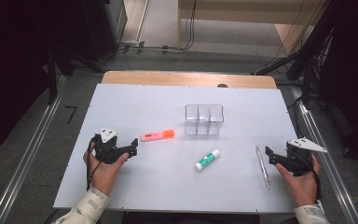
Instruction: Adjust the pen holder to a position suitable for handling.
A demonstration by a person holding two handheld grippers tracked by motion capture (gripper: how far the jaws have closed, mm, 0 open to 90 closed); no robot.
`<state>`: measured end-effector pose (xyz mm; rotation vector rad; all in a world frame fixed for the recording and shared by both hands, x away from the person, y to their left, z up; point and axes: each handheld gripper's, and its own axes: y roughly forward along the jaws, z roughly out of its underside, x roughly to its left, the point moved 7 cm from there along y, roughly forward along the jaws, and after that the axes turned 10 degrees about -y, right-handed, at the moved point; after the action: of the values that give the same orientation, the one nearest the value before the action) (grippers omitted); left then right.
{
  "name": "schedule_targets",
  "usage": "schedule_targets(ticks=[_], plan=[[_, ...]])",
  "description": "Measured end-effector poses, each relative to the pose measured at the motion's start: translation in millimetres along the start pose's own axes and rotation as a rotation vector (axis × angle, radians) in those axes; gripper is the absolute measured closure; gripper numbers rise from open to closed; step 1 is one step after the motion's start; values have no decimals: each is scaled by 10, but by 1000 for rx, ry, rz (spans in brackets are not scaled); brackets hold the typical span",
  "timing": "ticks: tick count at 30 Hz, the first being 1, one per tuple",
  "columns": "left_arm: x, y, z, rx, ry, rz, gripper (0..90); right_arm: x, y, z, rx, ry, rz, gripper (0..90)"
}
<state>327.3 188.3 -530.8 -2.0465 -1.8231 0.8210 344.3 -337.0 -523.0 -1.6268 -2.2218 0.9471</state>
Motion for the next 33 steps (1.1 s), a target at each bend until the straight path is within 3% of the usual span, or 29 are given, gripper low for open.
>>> schedule_targets(ticks=[7,9,13,15,17,21,29,33], plan=[[-58,49,-56,-16,-13,1,83,71,64,-86,3,-9,-16,181],[-67,54,-68,-24,-12,-6,189,91,82,-109,3,-14,-21,201],[-108,97,-103,-31,-17,-9,352,234,160,-249,-5,-45,-40,348],[-165,132,-138,-41,0,-13,441,302,203,-309,-8,-59,-56,384],[-235,163,-162,-36,16,7,540,358,252,-354,-8,-60,-67,400],[-407,262,-202,-32,34,39,676,471,350,-459,-15,-75,-98,537],[-775,479,-247,-23,62,108,859,652,482,-662,-41,-87,-164,833],[-963,581,-253,-18,93,131,900,710,530,-746,-59,-91,-189,878]])
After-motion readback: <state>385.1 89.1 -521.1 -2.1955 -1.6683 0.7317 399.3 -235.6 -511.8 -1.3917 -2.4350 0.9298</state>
